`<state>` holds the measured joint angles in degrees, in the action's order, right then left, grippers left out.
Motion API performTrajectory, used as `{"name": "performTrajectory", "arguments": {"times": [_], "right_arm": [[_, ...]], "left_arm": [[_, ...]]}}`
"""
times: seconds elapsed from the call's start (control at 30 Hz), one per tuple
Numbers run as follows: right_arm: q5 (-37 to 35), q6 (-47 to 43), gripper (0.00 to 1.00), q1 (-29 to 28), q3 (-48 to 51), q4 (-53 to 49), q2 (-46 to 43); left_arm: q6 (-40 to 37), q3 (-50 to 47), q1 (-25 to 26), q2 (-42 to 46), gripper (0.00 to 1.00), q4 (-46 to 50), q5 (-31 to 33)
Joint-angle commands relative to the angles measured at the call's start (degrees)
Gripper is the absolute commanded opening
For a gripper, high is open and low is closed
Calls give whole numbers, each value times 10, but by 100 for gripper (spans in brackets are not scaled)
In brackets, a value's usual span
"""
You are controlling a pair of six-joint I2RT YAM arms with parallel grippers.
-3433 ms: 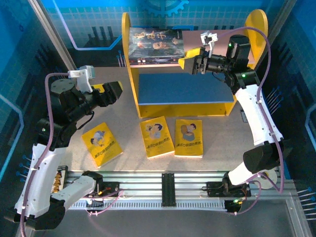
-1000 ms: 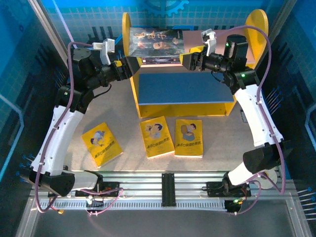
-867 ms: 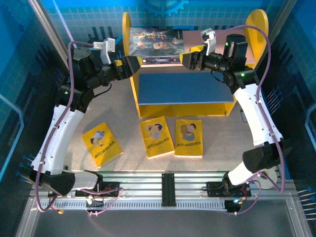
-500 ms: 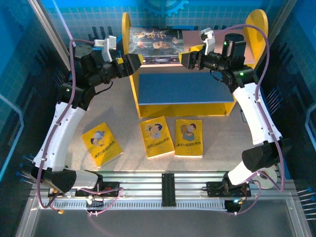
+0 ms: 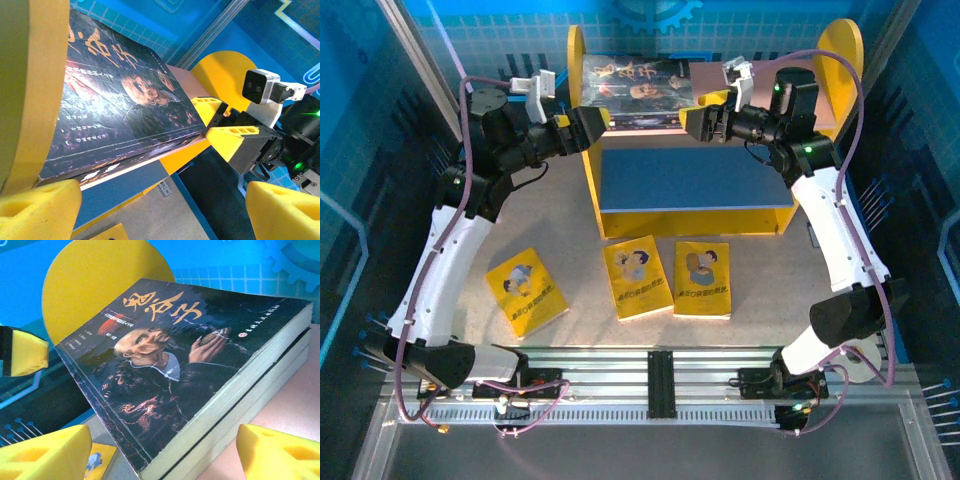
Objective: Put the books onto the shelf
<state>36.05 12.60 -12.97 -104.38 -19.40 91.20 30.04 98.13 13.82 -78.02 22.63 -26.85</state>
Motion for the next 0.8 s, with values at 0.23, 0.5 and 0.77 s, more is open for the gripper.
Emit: {"name": "performTrajectory", "arguments": {"times": [0.23, 0.5, 0.77], "right_arm": [[29, 9, 78, 8, 45, -51, 1], [29, -7, 75, 7, 52, -63, 0], [10, -18, 74, 3, 46, -73, 9]], "left_arm": [[-12, 13, 0, 1, 86, 4, 4], [-14, 11, 0, 1, 86, 4, 7], [-14, 13, 0, -3, 87, 2, 7]]}}
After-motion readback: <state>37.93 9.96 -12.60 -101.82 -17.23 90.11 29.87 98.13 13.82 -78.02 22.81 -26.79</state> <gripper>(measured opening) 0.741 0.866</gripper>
